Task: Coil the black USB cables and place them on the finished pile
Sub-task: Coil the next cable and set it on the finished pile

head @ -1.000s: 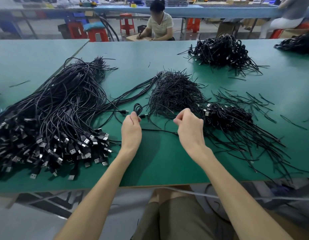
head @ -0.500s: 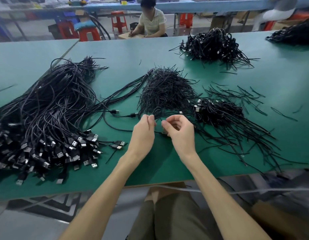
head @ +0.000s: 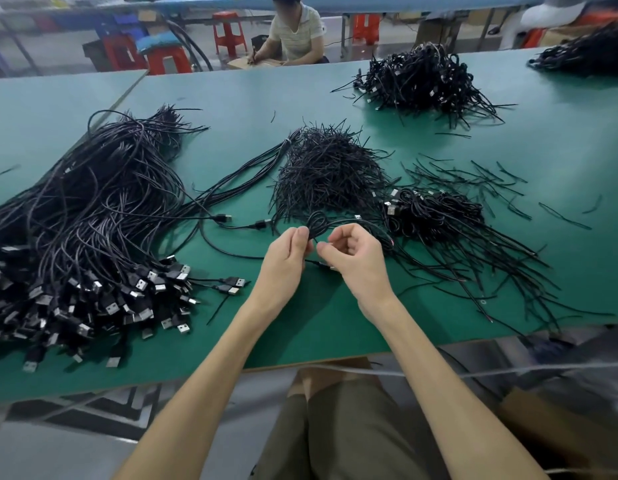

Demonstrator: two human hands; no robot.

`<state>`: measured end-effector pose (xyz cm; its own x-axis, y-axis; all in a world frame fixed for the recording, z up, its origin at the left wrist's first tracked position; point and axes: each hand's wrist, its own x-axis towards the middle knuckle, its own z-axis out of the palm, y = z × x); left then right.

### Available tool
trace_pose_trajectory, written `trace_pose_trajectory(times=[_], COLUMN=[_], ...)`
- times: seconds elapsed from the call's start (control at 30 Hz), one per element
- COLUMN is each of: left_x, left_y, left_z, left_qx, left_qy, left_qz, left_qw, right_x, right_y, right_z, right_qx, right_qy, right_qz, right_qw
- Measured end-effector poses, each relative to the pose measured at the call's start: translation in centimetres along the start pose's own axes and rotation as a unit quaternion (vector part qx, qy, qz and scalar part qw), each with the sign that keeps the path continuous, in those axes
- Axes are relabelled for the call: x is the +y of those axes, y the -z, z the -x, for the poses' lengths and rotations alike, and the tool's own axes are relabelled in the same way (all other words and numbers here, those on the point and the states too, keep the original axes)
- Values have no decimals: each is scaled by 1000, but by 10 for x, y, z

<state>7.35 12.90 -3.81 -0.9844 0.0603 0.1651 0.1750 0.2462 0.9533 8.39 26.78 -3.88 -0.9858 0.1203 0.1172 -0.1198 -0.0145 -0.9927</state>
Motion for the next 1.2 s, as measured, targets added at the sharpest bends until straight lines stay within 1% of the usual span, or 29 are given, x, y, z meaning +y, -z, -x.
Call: trace_pose_trajectory(times=[0.13,0.27,0.37,0.5,0.63,0.77,0.9,1.03,1.2], left_x=[4,8,11,13,14,14,14,13,12], left_y=[0,4,5,7,13,15,15,15,15], left_z=[2,4,7,9,9,7,7,8,9], left_qx=[3,-1,-29,-92,-121,-124,-125,-120,-111], left_qy=[6,24,17,17,40,63,78,88,77], left_qz=[10,60,60,68,87,109,125,134,153], left_qw=[1000,998,998,993,988,984,981,980,979], right_x=[4,2,0,0,0,-1,-3,-3,-4], right_y=[2,1,1,5,5,6,9,10,10], right_z=[0,0,0,0,0,-1,0,1,1], right_qx=[-7,-34,-59,-118,-130,-137,-159,-164,-155], right_qy=[-3,-8,11,49,43,45,17,14,26], right_qz=[-6,-32,-41,-54,-37,-45,-90,-75,-39], right_qw=[1000,999,997,990,990,989,983,984,987])
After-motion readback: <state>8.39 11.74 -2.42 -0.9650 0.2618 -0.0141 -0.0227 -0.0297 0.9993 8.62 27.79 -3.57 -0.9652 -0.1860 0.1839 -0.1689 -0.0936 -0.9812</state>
